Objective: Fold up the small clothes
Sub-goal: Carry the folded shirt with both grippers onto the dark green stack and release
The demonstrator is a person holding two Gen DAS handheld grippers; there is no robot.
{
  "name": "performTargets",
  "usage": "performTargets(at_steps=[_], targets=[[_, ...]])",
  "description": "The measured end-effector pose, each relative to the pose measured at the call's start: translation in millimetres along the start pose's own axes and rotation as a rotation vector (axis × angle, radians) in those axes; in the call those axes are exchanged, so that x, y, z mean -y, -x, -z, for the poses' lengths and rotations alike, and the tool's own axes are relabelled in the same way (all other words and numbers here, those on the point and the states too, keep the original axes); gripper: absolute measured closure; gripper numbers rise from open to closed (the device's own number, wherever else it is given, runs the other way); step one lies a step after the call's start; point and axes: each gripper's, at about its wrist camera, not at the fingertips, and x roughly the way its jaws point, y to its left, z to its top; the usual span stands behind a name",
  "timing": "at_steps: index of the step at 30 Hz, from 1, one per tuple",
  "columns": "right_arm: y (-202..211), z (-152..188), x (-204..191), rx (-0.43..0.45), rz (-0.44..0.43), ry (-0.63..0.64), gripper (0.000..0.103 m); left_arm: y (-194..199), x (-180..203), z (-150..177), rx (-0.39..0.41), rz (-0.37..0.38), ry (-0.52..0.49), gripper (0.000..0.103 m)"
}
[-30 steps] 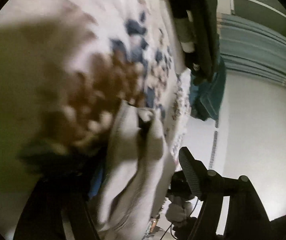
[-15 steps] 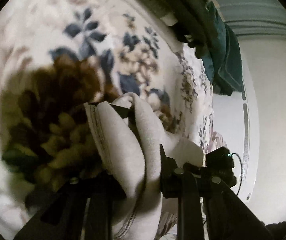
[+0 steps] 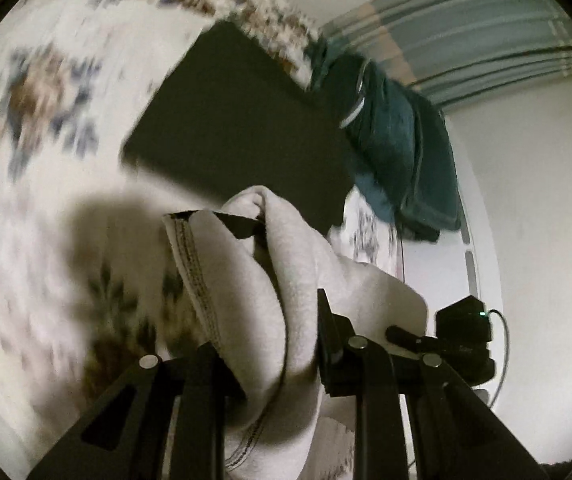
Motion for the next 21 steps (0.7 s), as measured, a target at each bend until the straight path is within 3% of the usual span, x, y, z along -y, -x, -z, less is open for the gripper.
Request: performTargets(at_steps=[5,11,17,20,21], targets=[[-17,-91,-59,0.031,0.029,0.061,0.081,-17,1,-89,0.047,-0.018,-0.011,0.084],[-52,-181,-82,0.05,0.103,0.077,0.081,-56,-14,-179,0.038,-0.109,-0.06,0.082],[-89,-224,-75,0.032,0.262,0.074,0.081,-113,-31,-208,-0.065,-0.317,-0.129,0.076],[-95,-217,-68,0.032,0.343,0.104,0.076,-119,-27,-208,-0.042,-0.392,-0.194,0.063],[-95,-215,-72,0.043,0.402,0.118,0.068,-117,-25,-207,-0.031,-0.396,-0.208,0.061]])
